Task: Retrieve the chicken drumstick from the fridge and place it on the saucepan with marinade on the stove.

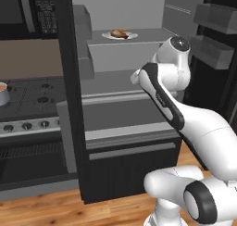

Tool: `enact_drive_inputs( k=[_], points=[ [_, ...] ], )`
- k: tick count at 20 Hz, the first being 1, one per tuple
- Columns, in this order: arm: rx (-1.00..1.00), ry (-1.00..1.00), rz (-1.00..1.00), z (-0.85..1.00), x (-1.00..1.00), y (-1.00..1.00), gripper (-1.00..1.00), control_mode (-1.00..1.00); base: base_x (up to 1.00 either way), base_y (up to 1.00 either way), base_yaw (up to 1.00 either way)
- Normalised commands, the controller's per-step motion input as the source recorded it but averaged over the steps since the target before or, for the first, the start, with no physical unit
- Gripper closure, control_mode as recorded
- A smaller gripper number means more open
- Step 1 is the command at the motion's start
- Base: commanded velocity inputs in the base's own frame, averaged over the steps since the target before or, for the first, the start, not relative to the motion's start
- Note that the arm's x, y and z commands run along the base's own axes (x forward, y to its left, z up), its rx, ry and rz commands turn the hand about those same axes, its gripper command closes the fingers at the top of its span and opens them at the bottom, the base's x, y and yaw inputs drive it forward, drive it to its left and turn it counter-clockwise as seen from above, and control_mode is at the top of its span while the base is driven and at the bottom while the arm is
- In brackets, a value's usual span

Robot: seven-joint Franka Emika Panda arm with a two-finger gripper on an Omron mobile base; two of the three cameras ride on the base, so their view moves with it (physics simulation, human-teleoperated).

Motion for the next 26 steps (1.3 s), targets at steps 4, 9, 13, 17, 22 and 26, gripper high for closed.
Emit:
enact_drive_inputs(
  k=[4,9,13,17,22,26],
  points=[
    [0.0,0.0,0.0,0.0,0.0,0.0,-1.0,1.0,0.36,0.11,-0.05],
    [0.0,0.0,0.0,0.0,0.0,0.0,-1.0,1.0,0.32,-0.24,0.0],
    [0.0,0.0,0.0,0.0,0.0,0.0,-1.0,1.0,0.11,-0.51,0.0],
    [0.0,0.0,0.0,0.0,0.0,0.0,-1.0,1.0,0.68,-0.24,-0.01],
    [0.0,0.0,0.0,0.0,0.0,0.0,-1.0,1.0,1.0,-0.05,-0.09],
    [0.0,0.0,0.0,0.0,0.0,0.0,-1.0,1.0,1.0,0.0,-0.12]
  ],
)
